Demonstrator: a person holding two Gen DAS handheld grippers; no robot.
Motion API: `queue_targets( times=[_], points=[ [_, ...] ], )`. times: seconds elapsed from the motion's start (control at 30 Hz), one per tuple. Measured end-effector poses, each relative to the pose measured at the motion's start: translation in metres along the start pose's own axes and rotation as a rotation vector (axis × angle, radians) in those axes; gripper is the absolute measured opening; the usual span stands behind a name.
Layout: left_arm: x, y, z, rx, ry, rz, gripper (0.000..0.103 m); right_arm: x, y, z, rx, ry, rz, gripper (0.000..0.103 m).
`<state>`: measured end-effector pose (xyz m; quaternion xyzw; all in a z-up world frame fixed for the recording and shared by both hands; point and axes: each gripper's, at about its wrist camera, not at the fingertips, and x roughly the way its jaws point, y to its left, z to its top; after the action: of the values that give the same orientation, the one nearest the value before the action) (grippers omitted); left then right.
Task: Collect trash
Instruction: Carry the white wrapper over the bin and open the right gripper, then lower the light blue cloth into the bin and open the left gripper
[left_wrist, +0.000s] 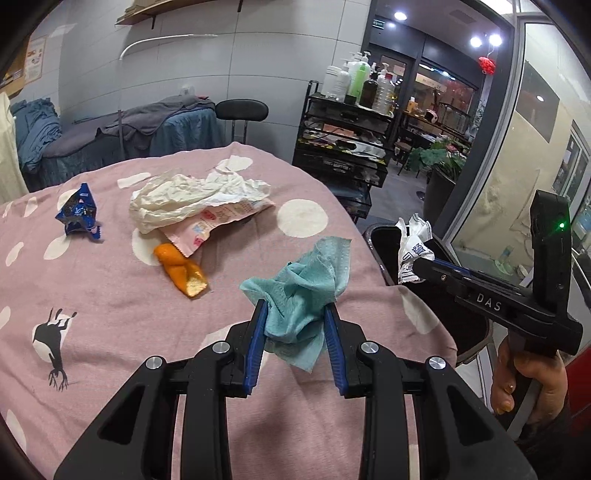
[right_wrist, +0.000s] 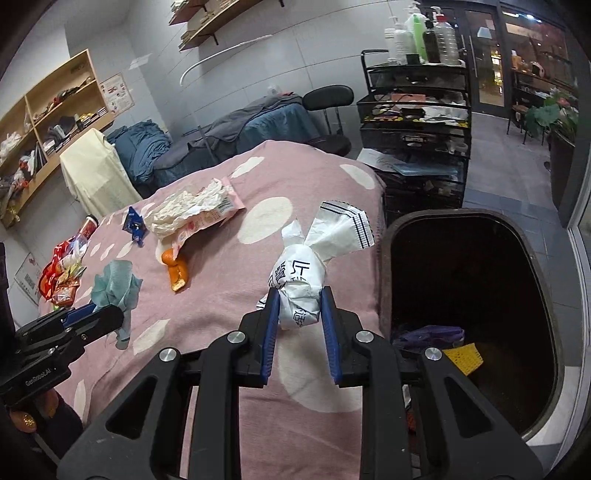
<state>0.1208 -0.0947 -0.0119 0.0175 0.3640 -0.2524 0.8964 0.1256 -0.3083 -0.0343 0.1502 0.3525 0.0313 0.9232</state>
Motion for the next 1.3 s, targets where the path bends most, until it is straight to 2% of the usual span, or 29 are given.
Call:
queue_targets(
  times=[0.17,0.33,0.4,0.57,0.63,0.7,0.8,1.1,1.3],
  points=[
    [0.007,-0.022,0.003,0.032,0.010,-0.031,0.031,-0.010,-0.032,-0.007,0.052,-0.018,-0.057,0.024],
    [0.013,-0.045,0.005,0.074,0.016,-0.055,0.031,-0.014,-0.068,-0.013,0.113,-0.029,-0.157,0.024],
    [0.016,-0.053,0.006,0.088,0.021,-0.064,0.031,-0.012,-0.082,-0.016,0.130,-0.025,-0.211,0.024],
    [0.026,-0.067,0.008,0.108,0.043,-0.089,0.031,-0.003,-0.110,-0.026,0.190,0.005,-0.266,0.025],
    [0.030,-0.072,0.010,0.114,0.053,-0.095,0.031,0.003,-0.119,-0.032,0.211,0.028,-0.271,0.032],
    [0.035,-0.076,0.010,0.120,0.064,-0.104,0.031,0.005,-0.124,-0.038,0.229,0.035,-0.278,0.060],
    [0.040,-0.083,0.011,0.133,0.075,-0.109,0.031,0.004,-0.127,-0.042,0.237,0.027,-0.286,0.073],
    [0.057,-0.106,0.018,0.152,0.119,-0.155,0.031,-0.014,-0.138,-0.046,0.282,-0.030,-0.297,0.087],
    [0.073,-0.128,0.027,0.184,0.148,-0.184,0.031,-0.028,-0.147,-0.047,0.310,-0.058,-0.314,0.088]
  ],
)
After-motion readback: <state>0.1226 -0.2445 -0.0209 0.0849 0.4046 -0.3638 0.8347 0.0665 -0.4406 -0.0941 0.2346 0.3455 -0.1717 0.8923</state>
